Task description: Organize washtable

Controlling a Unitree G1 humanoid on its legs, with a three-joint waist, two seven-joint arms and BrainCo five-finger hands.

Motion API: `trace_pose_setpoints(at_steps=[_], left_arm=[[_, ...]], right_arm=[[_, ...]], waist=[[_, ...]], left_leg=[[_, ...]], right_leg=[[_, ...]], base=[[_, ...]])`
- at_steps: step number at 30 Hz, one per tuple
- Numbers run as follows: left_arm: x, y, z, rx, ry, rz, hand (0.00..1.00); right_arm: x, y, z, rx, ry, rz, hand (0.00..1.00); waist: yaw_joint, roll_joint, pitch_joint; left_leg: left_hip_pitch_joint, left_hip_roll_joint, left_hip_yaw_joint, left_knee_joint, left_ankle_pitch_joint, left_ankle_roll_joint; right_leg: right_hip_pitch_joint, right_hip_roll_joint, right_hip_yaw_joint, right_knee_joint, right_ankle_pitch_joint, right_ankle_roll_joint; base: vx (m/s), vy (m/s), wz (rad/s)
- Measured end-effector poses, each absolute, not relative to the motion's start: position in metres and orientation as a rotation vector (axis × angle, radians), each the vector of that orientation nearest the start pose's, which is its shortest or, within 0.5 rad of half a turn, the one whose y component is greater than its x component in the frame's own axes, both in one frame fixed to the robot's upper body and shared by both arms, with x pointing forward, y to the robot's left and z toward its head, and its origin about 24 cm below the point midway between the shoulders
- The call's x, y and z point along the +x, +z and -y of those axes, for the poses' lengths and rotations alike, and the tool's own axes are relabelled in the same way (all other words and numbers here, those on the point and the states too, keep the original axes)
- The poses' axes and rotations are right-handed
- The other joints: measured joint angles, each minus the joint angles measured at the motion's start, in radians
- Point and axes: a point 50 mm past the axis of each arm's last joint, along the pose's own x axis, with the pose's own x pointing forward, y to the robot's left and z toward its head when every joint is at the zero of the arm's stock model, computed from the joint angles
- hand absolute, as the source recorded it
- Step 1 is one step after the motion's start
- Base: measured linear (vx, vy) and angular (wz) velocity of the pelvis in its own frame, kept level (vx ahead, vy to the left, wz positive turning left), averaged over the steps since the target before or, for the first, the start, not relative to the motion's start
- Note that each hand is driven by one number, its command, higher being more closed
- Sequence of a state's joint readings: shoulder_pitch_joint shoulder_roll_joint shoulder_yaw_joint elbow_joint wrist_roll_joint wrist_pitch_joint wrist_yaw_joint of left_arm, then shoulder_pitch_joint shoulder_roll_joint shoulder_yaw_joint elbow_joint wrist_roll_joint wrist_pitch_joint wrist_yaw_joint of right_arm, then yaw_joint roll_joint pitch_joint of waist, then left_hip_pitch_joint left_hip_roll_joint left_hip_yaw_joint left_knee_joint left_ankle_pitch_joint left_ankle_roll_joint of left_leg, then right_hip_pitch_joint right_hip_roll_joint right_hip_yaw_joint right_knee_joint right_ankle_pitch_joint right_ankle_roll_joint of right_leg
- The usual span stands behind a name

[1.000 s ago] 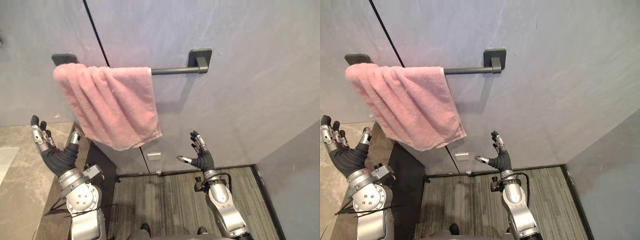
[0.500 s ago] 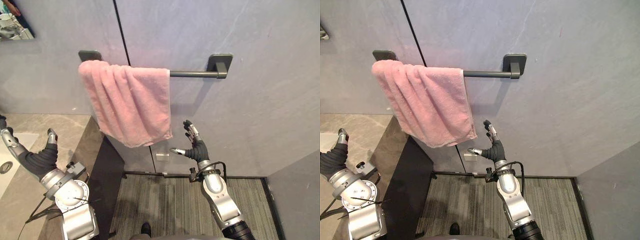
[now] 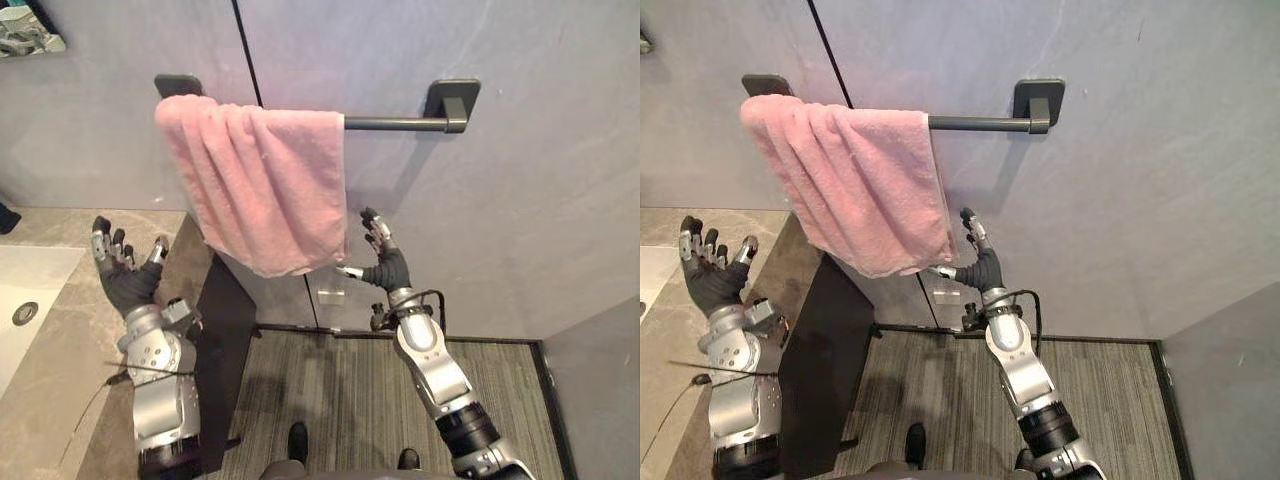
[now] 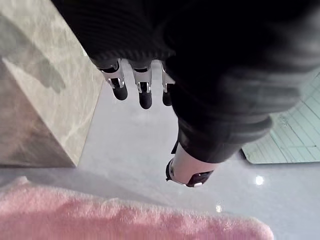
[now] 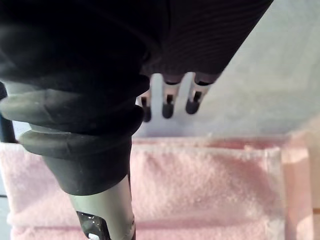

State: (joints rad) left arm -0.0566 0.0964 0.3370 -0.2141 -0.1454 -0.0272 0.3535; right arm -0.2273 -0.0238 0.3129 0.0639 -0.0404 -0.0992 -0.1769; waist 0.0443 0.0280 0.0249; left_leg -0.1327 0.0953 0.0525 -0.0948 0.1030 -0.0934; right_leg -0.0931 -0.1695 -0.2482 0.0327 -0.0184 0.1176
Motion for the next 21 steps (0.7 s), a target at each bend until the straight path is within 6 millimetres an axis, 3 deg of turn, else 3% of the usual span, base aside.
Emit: trace_pose_setpoints(at_steps=[8,15,16,21], left_arm=[[0.265,0.144,-0.254,-0.113,0.661,0.427,0.00],[0.268,0.153,-0.255,-0.129,0.676,0.461,0.00],[0.269,0.156,-0.256,-0.131,0.653,0.467,1.00],[0.284,0.182,-0.253,-0.164,0.396,0.526,1.00]], right_arm=[[0.294,0.121,0.058,-0.016,0.190,0.354,0.00],[0.295,0.126,0.055,0.027,0.190,0.358,0.00],[0.297,0.131,0.054,0.034,0.197,0.372,0.00],[0.311,0.167,0.052,0.106,0.202,0.466,0.00]], waist=[[0.003,0.011,0.027],[0.026,0.016,0.059],[0.026,0.017,0.071],[0.029,0.015,0.095]], left_leg=[[-0.051,0.014,0.000,0.000,0.027,-0.012],[-0.082,0.027,-0.002,0.000,0.035,-0.016],[-0.083,0.027,-0.006,0.000,0.036,-0.017],[-0.115,0.027,-0.023,0.001,0.050,-0.017]], right_leg=[[-0.047,0.016,-0.002,0.003,0.011,-0.011],[-0.086,0.026,0.000,0.020,0.012,-0.012],[-0.086,0.027,-0.002,0.021,0.011,-0.012],[-0.120,0.024,-0.015,0.044,0.010,-0.014]], base=[[-0.02,-0.005,0.01],[-0.04,-0.005,-0.01],[-0.02,-0.002,0.08],[-0.03,0.007,0.08]])
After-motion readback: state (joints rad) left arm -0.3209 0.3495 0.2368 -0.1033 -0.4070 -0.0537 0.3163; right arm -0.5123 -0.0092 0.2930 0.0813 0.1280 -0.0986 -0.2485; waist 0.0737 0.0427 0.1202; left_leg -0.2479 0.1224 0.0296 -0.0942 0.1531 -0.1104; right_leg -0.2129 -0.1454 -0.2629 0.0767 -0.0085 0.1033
